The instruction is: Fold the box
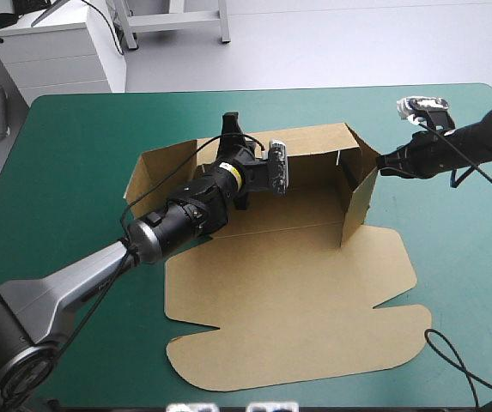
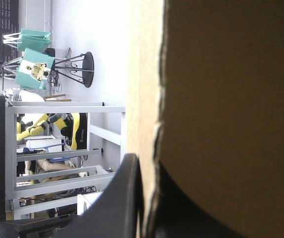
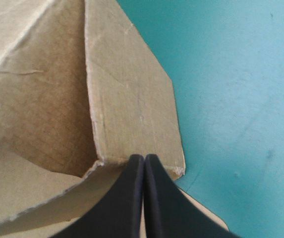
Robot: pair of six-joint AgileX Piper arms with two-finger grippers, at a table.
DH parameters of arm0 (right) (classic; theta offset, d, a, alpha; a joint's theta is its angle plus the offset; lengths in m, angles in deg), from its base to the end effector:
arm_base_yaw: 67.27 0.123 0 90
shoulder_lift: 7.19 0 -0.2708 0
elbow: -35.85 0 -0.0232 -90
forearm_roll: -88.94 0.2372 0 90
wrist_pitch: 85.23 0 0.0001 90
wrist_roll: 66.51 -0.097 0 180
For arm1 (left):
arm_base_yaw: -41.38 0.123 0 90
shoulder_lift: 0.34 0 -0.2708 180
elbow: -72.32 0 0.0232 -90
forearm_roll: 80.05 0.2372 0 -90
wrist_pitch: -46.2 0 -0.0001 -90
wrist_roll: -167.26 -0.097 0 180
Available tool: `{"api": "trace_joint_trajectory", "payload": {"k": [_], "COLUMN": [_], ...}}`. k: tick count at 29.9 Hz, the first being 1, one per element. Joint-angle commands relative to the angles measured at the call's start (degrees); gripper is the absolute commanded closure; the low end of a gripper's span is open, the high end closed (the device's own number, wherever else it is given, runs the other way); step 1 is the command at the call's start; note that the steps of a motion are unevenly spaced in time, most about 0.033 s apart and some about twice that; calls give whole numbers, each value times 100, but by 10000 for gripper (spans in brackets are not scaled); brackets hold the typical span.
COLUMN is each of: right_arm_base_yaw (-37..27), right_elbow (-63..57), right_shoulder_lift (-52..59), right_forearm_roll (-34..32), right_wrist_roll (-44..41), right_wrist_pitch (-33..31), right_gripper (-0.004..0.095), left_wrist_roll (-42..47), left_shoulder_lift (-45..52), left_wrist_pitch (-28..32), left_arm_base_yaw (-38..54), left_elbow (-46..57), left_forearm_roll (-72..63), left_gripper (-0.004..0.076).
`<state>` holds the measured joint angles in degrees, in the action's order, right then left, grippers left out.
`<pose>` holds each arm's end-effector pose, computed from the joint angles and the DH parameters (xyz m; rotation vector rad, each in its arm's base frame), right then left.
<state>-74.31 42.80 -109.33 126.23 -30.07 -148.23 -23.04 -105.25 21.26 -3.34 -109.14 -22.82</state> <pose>0.3367 0.0112 0.3169 -0.4031 2.4730 0.5869 0.2986 -0.2472 0.3100 1.5500 1.3718 0.5898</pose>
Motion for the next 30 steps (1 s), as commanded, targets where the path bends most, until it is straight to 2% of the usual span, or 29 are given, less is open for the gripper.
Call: {"api": "trace_joint_trajectory", "payload": {"k": [1,5,8,10,12,16,18,23,28,30], "right_arm_base_yaw": [-178,-186,-186,-186,-186,-186,-186,-186,-186,-161], "right_elbow": [-105,-168,-168,-168,-168,-178,-203,-661,-1455,-1658], "right_shoulder_lift": [292,280,280,280,280,280,280,291,291,291], "right_forearm_roll": [1051,1311,1323,1252,1164,1152,1190,1481,2573,2780], "right_wrist_roll": [1092,1455,1608,1746,1894,1917,1917,2218,3390,4023], "right_wrist_pitch": [297,577,407,165,-68,-127,-183,-155,183,141], "right_gripper": [927,926,889,815,687,425,364,361,361,361], "left_wrist_roll": [57,57,46,47,47,47,33,-60,-69,-69], "left_shoulder_lift": [169,169,169,169,169,169,169,169,169,169], "left_wrist_pitch": [0,-48,-51,-51,-51,-62,-62,-73,-12,17], "left_arm_base_yaw": [-10,-10,-10,-10,-10,-10,-10,-10,-18,-18], "left_elbow": [-96,-96,-96,-96,-96,-96,-96,32,331,410], "left_forearm_roll": [-183,-183,-183,-183,-205,-205,-227,-244,-244,-256], "left_gripper": [731,731,731,731,731,731,731,731,731,731]}}
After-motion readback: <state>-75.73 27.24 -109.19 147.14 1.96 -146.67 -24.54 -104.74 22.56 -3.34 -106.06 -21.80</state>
